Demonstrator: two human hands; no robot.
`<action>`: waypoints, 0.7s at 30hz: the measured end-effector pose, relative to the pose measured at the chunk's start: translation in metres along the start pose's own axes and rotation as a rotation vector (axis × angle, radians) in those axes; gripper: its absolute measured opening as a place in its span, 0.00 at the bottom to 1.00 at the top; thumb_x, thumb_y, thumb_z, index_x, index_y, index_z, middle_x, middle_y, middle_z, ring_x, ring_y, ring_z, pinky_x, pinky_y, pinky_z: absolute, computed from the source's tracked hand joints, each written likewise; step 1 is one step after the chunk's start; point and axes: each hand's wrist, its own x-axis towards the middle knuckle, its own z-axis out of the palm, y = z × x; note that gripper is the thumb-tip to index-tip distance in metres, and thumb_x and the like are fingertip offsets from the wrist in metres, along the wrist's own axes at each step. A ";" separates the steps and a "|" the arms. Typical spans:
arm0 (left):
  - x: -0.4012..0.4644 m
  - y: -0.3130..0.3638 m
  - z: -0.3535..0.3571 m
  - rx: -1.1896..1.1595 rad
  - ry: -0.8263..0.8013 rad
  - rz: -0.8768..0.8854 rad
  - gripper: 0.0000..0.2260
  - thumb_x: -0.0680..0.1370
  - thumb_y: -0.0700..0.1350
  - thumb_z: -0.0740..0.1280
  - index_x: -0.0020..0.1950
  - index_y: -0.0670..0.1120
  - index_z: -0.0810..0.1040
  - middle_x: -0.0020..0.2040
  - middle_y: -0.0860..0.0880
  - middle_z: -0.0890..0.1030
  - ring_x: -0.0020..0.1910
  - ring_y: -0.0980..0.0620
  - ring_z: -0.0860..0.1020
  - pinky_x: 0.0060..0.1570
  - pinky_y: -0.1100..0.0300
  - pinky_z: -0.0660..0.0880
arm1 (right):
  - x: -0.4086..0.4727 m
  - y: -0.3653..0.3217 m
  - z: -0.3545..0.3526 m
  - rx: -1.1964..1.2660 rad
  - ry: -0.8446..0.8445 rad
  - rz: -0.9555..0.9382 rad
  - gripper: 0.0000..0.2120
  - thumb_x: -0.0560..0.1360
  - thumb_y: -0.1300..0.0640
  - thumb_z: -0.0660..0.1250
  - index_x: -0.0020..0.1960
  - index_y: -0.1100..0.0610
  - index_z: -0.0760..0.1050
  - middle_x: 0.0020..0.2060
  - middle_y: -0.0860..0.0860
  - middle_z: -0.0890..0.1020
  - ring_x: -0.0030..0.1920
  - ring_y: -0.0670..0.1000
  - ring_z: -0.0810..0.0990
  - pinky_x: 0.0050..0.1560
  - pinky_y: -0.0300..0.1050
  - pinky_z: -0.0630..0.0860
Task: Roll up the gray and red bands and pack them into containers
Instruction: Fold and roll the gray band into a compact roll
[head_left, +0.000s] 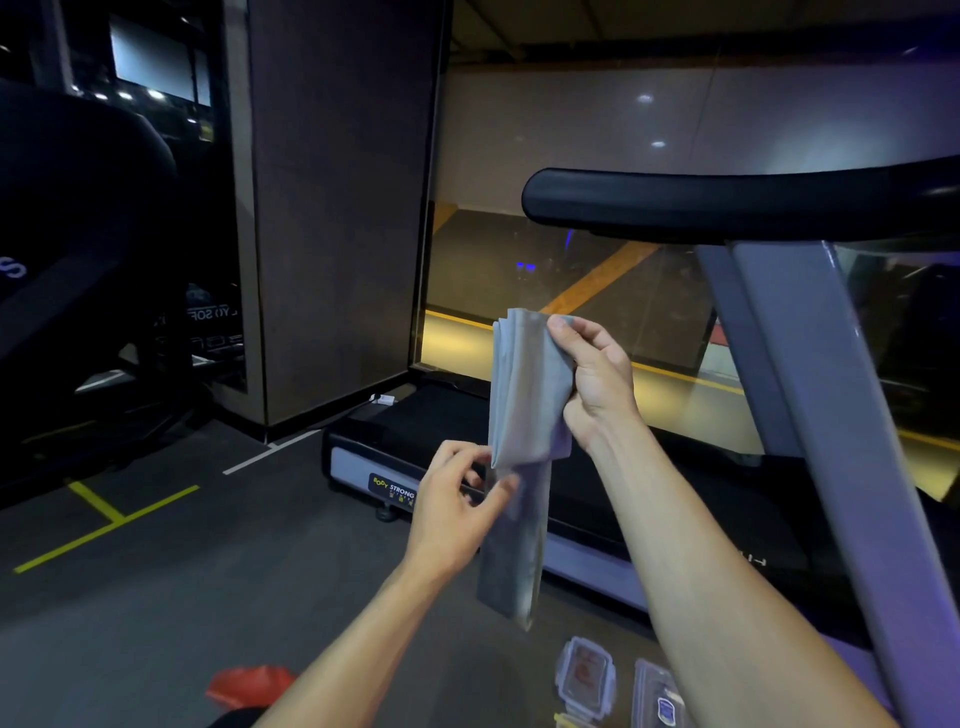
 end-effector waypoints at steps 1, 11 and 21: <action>-0.001 0.001 0.001 -0.017 -0.010 -0.028 0.08 0.75 0.45 0.77 0.52 0.51 0.82 0.51 0.55 0.76 0.42 0.52 0.78 0.40 0.62 0.77 | 0.000 0.000 0.001 0.006 0.000 0.007 0.09 0.75 0.61 0.76 0.52 0.58 0.78 0.43 0.52 0.85 0.41 0.47 0.83 0.45 0.45 0.83; 0.007 0.002 0.010 0.061 0.094 -0.083 0.07 0.75 0.45 0.76 0.40 0.49 0.80 0.42 0.54 0.77 0.39 0.54 0.76 0.37 0.62 0.72 | 0.001 0.001 0.002 -0.017 0.030 0.018 0.09 0.74 0.61 0.77 0.51 0.58 0.79 0.45 0.53 0.85 0.43 0.49 0.83 0.43 0.43 0.83; 0.001 -0.007 0.004 -0.187 -0.152 -0.015 0.03 0.80 0.39 0.71 0.50 0.46 0.80 0.50 0.48 0.77 0.45 0.58 0.77 0.46 0.60 0.75 | 0.005 0.005 -0.010 -0.093 0.090 0.023 0.08 0.73 0.59 0.78 0.48 0.56 0.80 0.46 0.53 0.83 0.47 0.51 0.80 0.47 0.47 0.81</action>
